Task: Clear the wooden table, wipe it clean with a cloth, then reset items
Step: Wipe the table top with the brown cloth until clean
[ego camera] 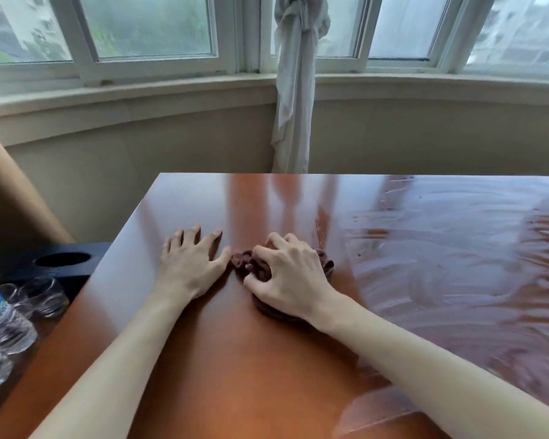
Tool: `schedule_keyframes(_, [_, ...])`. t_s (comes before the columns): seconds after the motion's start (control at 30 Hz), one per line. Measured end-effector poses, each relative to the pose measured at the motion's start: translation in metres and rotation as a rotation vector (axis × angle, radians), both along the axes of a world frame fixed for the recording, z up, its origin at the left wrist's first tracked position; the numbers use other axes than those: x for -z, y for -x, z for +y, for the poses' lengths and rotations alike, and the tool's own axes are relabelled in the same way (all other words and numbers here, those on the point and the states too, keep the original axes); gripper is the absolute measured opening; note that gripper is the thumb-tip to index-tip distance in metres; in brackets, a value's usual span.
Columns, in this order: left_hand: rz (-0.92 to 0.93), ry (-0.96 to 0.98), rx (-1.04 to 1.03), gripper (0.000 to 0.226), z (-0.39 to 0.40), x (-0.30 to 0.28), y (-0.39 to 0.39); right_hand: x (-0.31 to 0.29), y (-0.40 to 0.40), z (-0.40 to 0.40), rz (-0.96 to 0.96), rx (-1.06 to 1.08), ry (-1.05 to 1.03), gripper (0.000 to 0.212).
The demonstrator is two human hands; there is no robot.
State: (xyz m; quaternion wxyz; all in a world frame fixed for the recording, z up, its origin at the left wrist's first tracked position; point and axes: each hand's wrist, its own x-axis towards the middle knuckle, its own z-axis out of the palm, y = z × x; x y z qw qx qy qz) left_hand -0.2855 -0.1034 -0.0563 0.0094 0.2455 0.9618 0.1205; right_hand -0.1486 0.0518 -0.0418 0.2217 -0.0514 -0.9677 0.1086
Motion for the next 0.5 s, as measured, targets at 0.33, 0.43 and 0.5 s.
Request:
schedule_keyframes(0.33, [0.034,-0.041,-0.021,0.076,0.000,0.007,0.006,-0.003,0.110,0.083,-0.078,0.122,-0.036,0.035])
schedule_keyframes(0.43, [0.050,-0.048,-0.032,0.076,0.000,0.010,0.007,-0.003,0.197,0.134,-0.061,0.265,-0.006,0.036])
schedule_keyframes(0.5, [0.052,-0.031,-0.038,0.076,0.002,0.012,0.009,-0.003,0.245,0.157,-0.044,0.331,0.013,0.038])
